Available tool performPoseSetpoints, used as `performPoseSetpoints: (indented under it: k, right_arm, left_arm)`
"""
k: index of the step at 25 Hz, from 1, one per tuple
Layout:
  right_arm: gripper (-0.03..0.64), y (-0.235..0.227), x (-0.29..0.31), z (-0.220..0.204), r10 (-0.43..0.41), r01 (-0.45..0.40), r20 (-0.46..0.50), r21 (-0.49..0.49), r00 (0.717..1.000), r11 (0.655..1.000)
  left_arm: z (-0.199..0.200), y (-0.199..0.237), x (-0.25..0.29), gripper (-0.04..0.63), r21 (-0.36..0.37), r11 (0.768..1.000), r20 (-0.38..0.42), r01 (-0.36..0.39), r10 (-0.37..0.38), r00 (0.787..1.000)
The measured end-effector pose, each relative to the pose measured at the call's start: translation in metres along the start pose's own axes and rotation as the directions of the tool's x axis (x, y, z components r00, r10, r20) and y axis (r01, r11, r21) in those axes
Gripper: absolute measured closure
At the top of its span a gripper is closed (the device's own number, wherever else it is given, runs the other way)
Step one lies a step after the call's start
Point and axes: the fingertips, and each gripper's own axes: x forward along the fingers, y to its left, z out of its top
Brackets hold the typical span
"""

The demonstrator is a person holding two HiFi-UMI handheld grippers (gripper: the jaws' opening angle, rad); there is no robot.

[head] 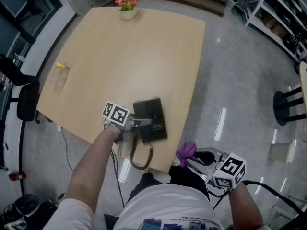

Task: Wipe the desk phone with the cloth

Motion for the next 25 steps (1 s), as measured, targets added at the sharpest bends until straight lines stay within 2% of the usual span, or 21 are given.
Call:
performPoseSetpoints:
  k: [6, 9, 13, 17, 21, 25]
  right_arm:
    - [0.528, 0.006, 0.009, 0.007, -0.007, 0.007, -0.008, -0.049, 1.0, 0.999]
    - [0.528, 0.009, 0.012, 0.009, -0.025, 0.024, -0.013, -0.079, 1.0, 0.997]
    - [0.528, 0.016, 0.022, 0.014, -0.053, 0.052, 0.001, -0.118, 0.999, 0.992]
    - [0.528, 0.025, 0.033, 0.017, -0.089, 0.091, 0.019, -0.161, 0.996, 0.983]
    - [0.528, 0.037, 0.043, 0.017, -0.143, 0.147, 0.039, -0.183, 0.989, 0.972]
    - [0.528, 0.05, 0.046, 0.011, -0.216, 0.226, 0.079, -0.166, 0.973, 0.96]
  left_arm:
    - [0.006, 0.009, -0.004, 0.302, 0.004, 0.992, 0.011, -0.126, 0.126, 0.992]
    - [0.012, 0.005, -0.007, 0.255, 0.002, 0.988, 0.068, -0.153, 0.152, 0.986]
    - [0.008, -0.005, -0.019, 0.201, 0.055, 0.984, 0.12, -0.17, 0.163, 0.979]
    - [-0.007, -0.009, -0.048, 0.199, 0.12, 0.964, 0.167, -0.238, 0.217, 0.962]
    - [-0.026, -0.011, -0.088, 0.201, 0.11, 0.948, 0.26, -0.299, 0.262, 0.929]
    - [-0.065, -0.031, -0.108, 0.244, 0.21, 0.92, 0.302, -0.331, 0.261, 0.917]
